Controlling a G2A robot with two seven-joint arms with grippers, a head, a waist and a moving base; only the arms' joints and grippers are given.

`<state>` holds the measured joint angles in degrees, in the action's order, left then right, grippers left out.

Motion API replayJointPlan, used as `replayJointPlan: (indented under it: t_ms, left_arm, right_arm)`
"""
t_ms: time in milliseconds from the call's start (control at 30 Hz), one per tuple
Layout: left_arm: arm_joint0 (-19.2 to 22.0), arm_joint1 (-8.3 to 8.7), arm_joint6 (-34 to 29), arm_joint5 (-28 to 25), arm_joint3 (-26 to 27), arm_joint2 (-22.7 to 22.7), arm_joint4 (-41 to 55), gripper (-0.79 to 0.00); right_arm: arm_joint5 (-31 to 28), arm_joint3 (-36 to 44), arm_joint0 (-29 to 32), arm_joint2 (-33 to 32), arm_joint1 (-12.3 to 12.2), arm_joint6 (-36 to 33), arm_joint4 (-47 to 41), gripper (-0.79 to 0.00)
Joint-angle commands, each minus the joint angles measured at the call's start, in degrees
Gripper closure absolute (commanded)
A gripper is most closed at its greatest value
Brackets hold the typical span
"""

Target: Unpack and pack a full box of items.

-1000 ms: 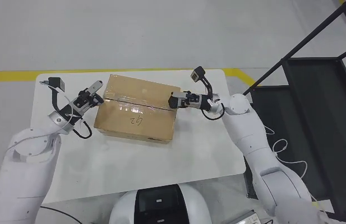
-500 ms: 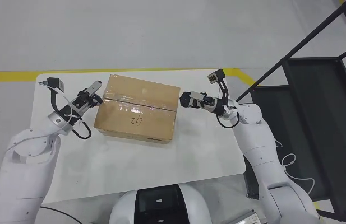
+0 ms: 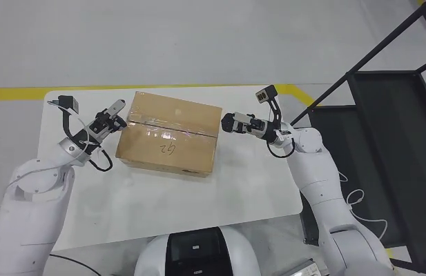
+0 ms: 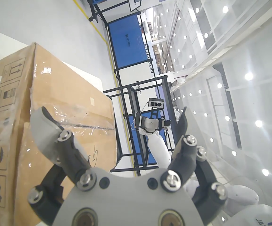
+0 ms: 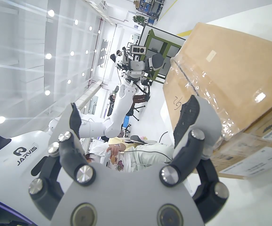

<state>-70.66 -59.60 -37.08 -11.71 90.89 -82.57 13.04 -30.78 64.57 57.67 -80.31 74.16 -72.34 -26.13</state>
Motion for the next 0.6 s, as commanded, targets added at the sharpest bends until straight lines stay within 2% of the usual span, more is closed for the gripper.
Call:
replayJointPlan:
  t_ms: [0,300,400,567]
  left_arm:
    - [-0.51,-0.2,2.23,-0.66,1.81,0.44,-0.05,-0.785]
    - [-0.11,-1.5,13.63,-4.66,3.71,5.8,-8.31,-0.785]
    - [1.72,-1.92,13.42,-2.67,2.59,8.9,-12.57,-0.785]
    - [4.91,-2.44,8.11,3.77,0.98,12.79,-14.32,-0.785]
  right_arm:
    - [0.0,0.01,0.01,0.0,0.0,0.0,0.0,-0.785]
    - [0.0,0.01,0.01,0.0,0.0,0.0,0.0,-0.785]
    - [0.0,0.01,0.01,0.0,0.0,0.0,0.0,-0.785]
    - [0.0,0.01,0.01,0.0,0.0,0.0,0.0,-0.785]
